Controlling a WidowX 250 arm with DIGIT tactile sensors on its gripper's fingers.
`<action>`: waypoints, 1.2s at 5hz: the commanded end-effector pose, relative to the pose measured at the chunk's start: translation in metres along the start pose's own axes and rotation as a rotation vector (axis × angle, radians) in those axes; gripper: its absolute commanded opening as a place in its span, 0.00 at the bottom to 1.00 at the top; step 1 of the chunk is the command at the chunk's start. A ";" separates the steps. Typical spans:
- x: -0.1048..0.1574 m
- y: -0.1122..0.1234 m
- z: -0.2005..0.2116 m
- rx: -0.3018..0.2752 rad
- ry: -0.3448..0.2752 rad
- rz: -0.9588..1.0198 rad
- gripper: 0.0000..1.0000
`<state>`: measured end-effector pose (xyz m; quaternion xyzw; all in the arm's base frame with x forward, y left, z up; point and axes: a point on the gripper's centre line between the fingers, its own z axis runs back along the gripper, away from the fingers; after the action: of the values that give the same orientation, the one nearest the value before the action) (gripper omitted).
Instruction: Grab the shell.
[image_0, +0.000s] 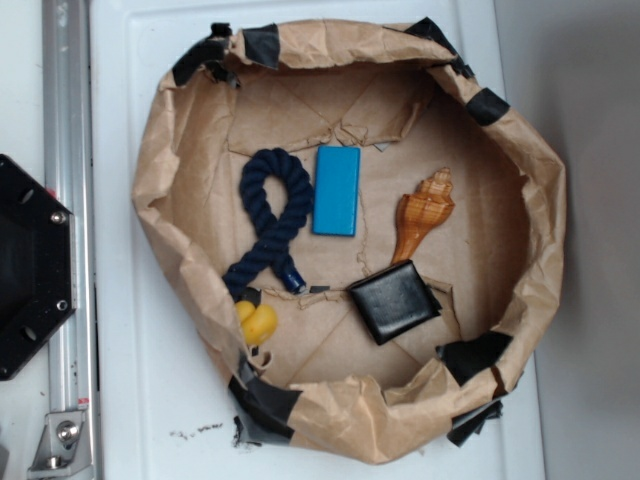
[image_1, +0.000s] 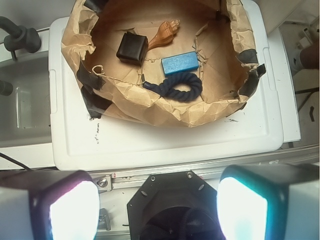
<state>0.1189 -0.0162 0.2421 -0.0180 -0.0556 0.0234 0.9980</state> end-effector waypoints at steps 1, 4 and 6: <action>0.000 0.000 0.000 0.000 0.000 0.000 1.00; 0.128 0.034 -0.078 -0.066 -0.186 0.465 1.00; 0.163 0.057 -0.156 -0.001 -0.158 0.681 1.00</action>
<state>0.2889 0.0253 0.0843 -0.0263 -0.0889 0.3382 0.9365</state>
